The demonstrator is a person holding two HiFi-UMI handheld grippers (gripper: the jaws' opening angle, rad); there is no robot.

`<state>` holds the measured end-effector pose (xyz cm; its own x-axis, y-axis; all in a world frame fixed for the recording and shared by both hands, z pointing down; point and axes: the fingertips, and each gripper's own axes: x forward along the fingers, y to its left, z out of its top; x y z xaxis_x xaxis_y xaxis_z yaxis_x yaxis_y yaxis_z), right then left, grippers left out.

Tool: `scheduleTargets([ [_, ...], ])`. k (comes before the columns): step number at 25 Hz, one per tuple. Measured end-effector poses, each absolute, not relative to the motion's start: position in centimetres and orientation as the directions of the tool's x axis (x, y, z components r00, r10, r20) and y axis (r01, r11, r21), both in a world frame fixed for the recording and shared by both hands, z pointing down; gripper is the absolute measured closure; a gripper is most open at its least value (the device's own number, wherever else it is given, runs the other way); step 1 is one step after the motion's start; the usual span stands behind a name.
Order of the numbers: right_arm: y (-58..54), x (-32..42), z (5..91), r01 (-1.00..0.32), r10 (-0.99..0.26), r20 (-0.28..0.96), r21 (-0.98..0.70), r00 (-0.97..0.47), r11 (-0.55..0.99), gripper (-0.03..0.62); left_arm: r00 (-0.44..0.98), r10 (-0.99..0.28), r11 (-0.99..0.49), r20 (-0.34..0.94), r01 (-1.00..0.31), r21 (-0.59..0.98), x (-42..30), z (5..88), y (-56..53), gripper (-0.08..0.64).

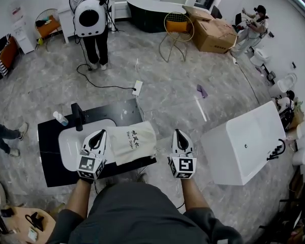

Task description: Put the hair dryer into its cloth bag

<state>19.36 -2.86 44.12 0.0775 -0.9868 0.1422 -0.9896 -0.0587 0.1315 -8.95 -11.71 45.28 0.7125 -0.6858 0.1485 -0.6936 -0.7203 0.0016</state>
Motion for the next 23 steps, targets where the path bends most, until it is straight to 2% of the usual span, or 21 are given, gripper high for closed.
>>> scheduleTargets([
  [23, -2.85, 19.48, 44.2, -0.989, -0.987, 0.136, 0.133, 0.083, -0.065, 0.592, 0.721, -0.675, -0.731, 0.156, -0.683, -0.006, -8.67, 45.1, -11.54, 0.558],
])
